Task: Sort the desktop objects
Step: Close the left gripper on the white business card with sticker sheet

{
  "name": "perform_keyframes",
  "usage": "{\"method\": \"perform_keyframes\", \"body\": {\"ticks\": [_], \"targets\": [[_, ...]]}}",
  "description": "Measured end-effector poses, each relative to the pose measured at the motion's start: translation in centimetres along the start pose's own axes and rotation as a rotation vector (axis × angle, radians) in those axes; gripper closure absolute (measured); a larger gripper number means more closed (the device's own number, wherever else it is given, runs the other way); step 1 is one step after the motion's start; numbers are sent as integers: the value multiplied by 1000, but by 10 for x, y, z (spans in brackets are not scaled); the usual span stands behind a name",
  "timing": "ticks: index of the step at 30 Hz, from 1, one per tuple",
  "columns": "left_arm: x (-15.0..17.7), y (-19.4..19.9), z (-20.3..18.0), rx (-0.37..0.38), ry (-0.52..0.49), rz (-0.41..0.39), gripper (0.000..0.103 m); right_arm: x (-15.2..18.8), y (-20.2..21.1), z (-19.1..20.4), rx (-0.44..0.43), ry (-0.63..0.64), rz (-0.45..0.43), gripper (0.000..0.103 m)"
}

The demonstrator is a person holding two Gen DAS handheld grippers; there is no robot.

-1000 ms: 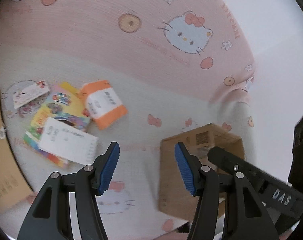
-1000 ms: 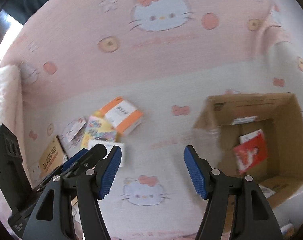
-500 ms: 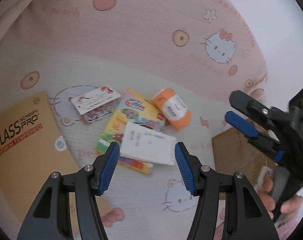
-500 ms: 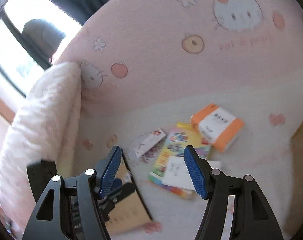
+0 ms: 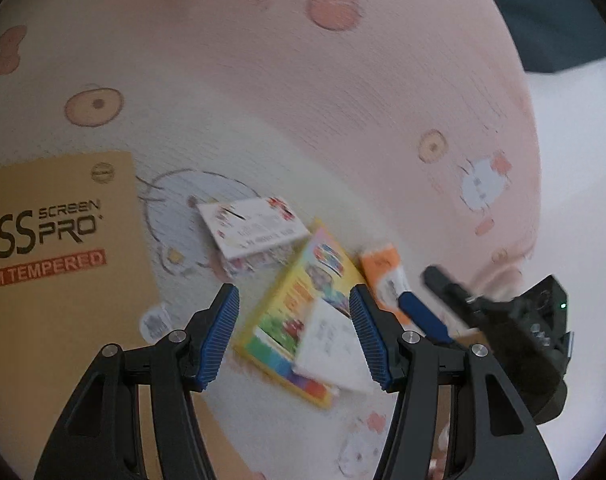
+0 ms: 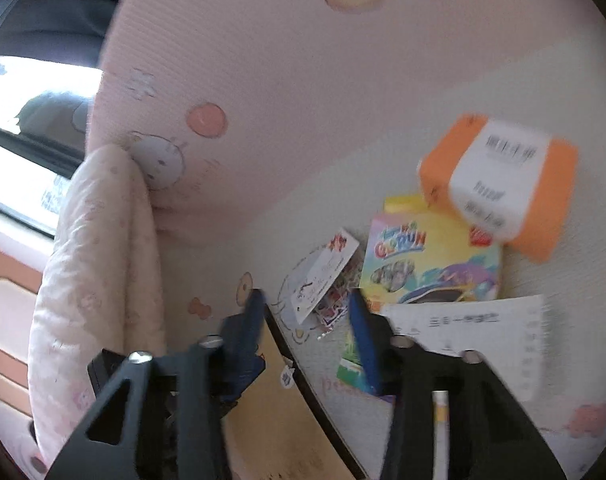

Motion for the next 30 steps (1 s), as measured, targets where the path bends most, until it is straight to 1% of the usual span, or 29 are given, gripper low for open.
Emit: {"method": "perform_keyframes", "body": {"ticks": [1, 2, 4, 6, 8, 11, 14, 16, 18, 19, 21, 26, 28, 30], "targets": [[-1, -2, 4, -4, 11, -10, 41, 0, -10, -3, -4, -16, 10, 88], [-1, -4, 8, -8, 30, -12, 41, 0, -19, -6, -5, -33, 15, 91], [-2, -10, 17, 6, 74, -9, 41, 1, -32, -8, 3, -37, 19, 93], [-2, -17, 24, 25, 113, -1, 42, 1, -44, -9, 13, -30, 28, 93], [-3, -27, 27, 24, 114, 19, 42, 0, -55, -7, 13, -22, 44, 93], [-7, -42, 31, 13, 134, 12, 42, -1, -70, -4, 13, -9, 66, 93], [-13, -58, 39, 8, 206, 10, 42, -6, -82, -2, 33, -18, 71, 93], [-17, -61, 42, 29, 247, -1, 43, -9, -90, -4, 40, -39, 86, 92], [-20, -63, 43, 55, 283, -17, 46, -11, -97, -6, 53, -53, 101, 92], [-23, -64, 43, 54, 291, -21, 48, -11, -100, -6, 62, -57, 107, 92], [-25, -70, 45, 21, 299, -10, 57, -11, -105, -7, 80, -65, 121, 91], [-26, -82, 46, -49, 275, 18, 70, -10, -110, -8, 72, -83, 121, 89], [-25, -83, 45, -56, 268, 18, 71, -9, -112, -11, 72, -94, 116, 84], [-26, -83, 44, -57, 269, 18, 71, -9, -114, -16, 82, -108, 117, 82]]}}
Point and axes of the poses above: each gripper's, at about its wrist camera, not at the fingertips, and y roughly against the way its jaws point, z to its left, x to its underside, the point moved 3 cm from there along -y, roughly the way its jaws point, and after that the axes turned 3 degrees about x, right-handed, at the moved point
